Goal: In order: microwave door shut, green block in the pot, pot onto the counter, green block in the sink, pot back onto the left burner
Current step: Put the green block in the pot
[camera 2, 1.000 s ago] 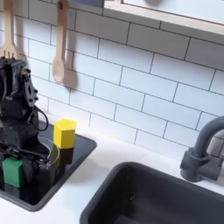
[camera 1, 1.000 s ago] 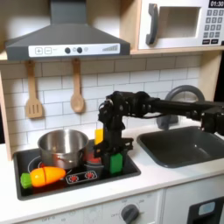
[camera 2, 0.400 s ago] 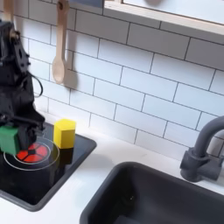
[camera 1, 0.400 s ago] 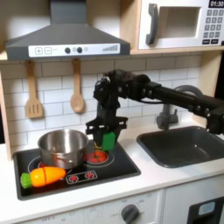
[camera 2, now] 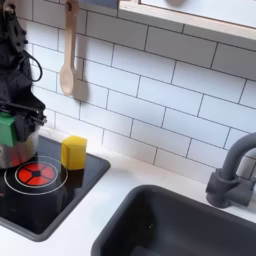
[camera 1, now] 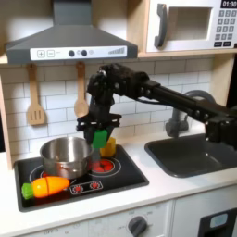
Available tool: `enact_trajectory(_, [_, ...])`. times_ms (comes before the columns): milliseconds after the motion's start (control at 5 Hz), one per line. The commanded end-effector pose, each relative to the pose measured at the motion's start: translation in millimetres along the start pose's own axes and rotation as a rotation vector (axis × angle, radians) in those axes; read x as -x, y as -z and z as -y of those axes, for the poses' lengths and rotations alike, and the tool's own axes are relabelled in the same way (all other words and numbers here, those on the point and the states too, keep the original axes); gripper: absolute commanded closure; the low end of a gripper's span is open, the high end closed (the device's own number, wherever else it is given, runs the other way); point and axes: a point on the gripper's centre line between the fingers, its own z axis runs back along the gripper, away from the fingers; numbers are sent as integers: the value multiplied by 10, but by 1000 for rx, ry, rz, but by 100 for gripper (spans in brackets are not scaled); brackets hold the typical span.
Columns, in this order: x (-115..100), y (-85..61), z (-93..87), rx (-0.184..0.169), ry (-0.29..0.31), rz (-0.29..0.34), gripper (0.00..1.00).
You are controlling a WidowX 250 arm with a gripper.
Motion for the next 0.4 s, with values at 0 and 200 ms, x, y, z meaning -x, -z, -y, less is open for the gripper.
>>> enact_trajectory(0, [-123, 113, -282, -63, -40, 11, 100])
enact_trajectory(200, [-185, 147, -370, -76, -50, 16, 100])
